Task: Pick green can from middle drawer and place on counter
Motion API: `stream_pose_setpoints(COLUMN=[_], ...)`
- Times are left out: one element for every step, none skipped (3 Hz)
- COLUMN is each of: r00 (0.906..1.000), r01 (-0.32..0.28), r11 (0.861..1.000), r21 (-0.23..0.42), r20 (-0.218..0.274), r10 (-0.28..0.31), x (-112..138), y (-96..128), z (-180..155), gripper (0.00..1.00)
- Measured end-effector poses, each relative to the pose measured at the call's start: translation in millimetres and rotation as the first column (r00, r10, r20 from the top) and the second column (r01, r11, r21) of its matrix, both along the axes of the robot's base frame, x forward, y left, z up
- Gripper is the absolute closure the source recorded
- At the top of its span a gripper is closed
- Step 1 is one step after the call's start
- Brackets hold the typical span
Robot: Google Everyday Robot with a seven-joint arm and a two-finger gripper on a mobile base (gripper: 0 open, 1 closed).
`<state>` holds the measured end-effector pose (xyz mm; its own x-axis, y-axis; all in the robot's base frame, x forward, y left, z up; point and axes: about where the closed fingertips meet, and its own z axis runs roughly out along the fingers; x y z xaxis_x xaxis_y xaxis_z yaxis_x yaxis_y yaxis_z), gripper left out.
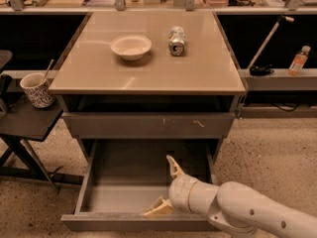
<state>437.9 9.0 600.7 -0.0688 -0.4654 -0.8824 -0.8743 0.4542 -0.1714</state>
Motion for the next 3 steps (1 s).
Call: stream_pose_setpoints(r00=[0.9984, 0.9994, 0.9994], r01=[0.054, 0.033, 0.033], r11=[0.997, 0.995, 0.995], r21=[-0.059, -0.091, -0.091], r20=[-0.015, -0.009, -0.009], r10=[-0.055, -0.034, -0.034], x=[25.4, 34.4, 34.4], y=[-4.4, 12.3, 12.3], z=[-14.8, -25.3, -25.3], gripper=[0.0, 0.0, 0.0])
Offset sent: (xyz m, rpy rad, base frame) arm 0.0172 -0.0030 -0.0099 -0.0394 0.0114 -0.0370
